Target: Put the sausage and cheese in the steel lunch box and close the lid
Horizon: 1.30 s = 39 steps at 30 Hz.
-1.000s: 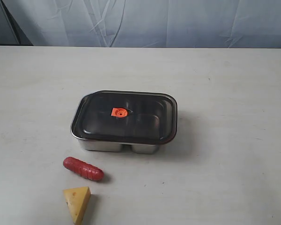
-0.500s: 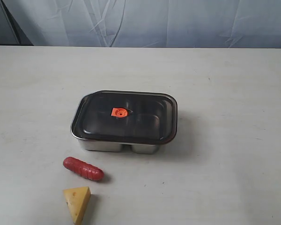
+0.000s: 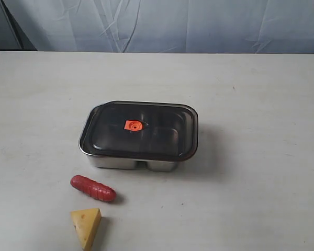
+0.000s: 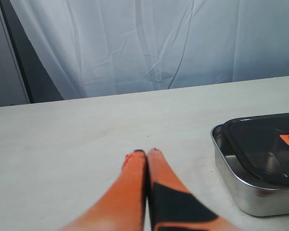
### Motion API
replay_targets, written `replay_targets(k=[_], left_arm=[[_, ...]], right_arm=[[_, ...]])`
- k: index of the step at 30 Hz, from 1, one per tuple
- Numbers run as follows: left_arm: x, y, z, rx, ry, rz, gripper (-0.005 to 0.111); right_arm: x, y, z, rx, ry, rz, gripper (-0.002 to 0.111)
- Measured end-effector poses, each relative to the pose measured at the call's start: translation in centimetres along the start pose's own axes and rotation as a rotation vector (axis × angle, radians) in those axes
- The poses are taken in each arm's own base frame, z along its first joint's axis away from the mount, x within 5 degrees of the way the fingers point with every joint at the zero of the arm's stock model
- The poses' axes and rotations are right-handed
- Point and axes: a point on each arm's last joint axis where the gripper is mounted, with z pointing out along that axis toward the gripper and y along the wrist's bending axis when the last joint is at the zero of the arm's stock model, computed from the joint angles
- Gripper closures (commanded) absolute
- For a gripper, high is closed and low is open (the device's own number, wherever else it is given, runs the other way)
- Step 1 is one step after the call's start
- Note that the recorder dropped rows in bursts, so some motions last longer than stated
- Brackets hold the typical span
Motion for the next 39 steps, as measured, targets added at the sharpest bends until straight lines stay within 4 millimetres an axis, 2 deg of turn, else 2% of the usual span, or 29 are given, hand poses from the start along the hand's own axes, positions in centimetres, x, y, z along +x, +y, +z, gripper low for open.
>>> replay_targets(k=[1,2,4,5,6,7,9,10,12,17,20,23,28,32,34,35,39], left_arm=[[0.0,0.0,0.0,0.0,0.0,0.0,0.107],[0.0,0.0,0.0,0.0,0.0,0.0,0.107],[0.0,0.0,0.0,0.0,0.0,0.0,0.107],[0.0,0.0,0.0,0.0,0.0,0.0,0.107],[0.0,0.0,0.0,0.0,0.0,0.0,0.107],[0.0,0.0,0.0,0.0,0.0,0.0,0.107],[0.0,0.0,0.0,0.0,0.0,0.0,0.107],[0.0,0.0,0.0,0.0,0.0,0.0,0.107],[0.0,0.0,0.0,0.0,0.0,0.0,0.107],[0.0,0.0,0.0,0.0,0.0,0.0,0.107],[0.0,0.0,0.0,0.0,0.0,0.0,0.107],[0.0,0.0,0.0,0.0,0.0,0.0,0.107],[0.0,0.0,0.0,0.0,0.0,0.0,0.107],[0.0,0.0,0.0,0.0,0.0,0.0,0.107],[0.0,0.0,0.0,0.0,0.0,0.0,0.107],[0.0,0.0,0.0,0.0,0.0,0.0,0.107],[0.0,0.0,0.0,0.0,0.0,0.0,0.107]], right_arm=[[0.9,0.1,2.9,0.026,0.098,-0.017,0.109],[1.5,0.2,4.4,0.034,0.144,-0.022,0.109],[3.2,0.0,9.0,0.051,0.276,-0.03,0.109],[3.2,-0.3,10.1,0.055,0.298,-0.026,0.109],[2.9,-1.1,11.7,0.07,0.337,-0.009,0.109],[2.4,-1.6,12.4,0.073,0.359,-0.006,0.109],[0.4,-2.8,14.1,0.043,0.426,0.009,0.109],[-0.6,-3.4,14.9,-0.02,0.497,0.016,0.109],[-1.3,-4.4,15.9,-0.189,0.634,0.095,0.109],[0.6,-5.0,17.5,-0.535,0.786,0.213,0.109],[2.4,-5.3,18.0,-0.649,0.77,0.223,0.109],[4.9,-5.5,17.8,-0.747,0.716,0.27,0.109],[10.3,-6.1,16.6,-0.786,0.604,0.366,0.109],[12.5,-6.5,15.8,-0.757,0.538,0.416,0.108],[13.3,-6.6,15.5,-0.751,0.534,0.42,0.101],[13.5,-6.6,15.3,-0.753,0.538,0.417,0.093],[14.1,-6.6,14.9,-0.767,0.588,0.368,0.052]])
